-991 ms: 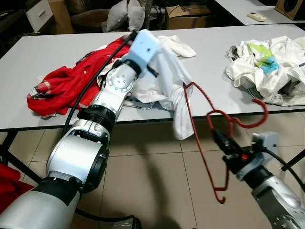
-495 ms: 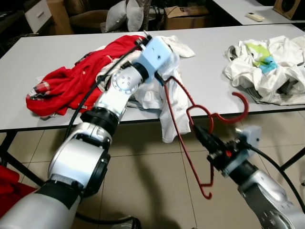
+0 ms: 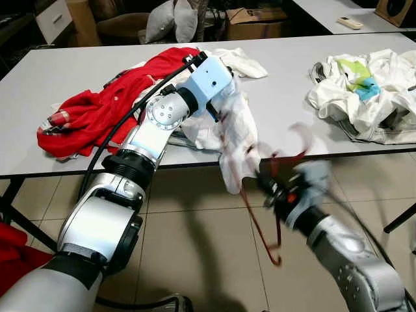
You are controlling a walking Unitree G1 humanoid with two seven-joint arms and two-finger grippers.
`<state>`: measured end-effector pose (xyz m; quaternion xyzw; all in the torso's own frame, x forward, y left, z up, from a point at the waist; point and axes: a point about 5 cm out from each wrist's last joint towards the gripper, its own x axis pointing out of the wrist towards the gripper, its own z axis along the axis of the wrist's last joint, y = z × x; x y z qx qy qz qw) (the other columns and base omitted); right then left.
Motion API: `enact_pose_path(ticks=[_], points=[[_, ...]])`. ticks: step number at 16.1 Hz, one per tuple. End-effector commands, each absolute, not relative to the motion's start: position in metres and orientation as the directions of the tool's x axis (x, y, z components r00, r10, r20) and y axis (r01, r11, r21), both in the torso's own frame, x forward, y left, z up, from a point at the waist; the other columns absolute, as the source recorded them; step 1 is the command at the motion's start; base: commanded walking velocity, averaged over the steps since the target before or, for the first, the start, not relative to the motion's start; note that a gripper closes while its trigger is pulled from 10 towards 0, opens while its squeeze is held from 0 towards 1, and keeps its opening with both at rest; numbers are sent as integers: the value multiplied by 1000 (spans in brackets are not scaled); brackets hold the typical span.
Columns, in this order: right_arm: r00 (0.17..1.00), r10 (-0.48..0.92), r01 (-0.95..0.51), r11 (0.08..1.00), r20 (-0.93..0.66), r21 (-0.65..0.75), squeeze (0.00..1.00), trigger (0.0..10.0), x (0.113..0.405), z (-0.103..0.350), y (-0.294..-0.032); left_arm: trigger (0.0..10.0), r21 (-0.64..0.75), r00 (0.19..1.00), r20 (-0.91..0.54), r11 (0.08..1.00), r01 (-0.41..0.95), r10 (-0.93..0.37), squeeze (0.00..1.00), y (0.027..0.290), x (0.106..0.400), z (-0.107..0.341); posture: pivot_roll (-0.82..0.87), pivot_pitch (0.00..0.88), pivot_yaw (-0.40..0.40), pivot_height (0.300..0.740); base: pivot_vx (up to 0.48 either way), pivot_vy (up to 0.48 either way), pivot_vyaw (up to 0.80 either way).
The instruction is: Hang hanger
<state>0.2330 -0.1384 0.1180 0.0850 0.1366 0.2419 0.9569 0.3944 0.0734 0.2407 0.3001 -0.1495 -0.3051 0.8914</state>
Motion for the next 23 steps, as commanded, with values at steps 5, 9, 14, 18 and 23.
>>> enact_pose_path(ticks=[5,9,14,18,23], points=[[851,500,-476,864,-160,164,0,10000,204,142,-164,0,271,893,76,871,410,-444,0,99,406,221,-65,28,86,740,0,0,0],[764,619,-597,785,-182,167,0,10000,180,149,-155,0,196,928,79,918,345,-365,0,99,407,214,-75,26,79,740,0,0,0],[914,385,-365,919,-129,152,0,10000,199,148,-160,0,38,895,95,900,433,-435,0,84,400,207,-80,23,82,740,0,0,0],[980,172,-152,972,-100,181,0,10000,207,147,-161,10000,-26,901,98,904,426,-422,0,92,381,187,-72,25,74,740,0,0,0],[986,148,-140,984,-73,109,0,10000,223,148,-145,10000,85,917,163,932,353,-363,0,107,343,169,-57,18,44,740,67,0,0]])
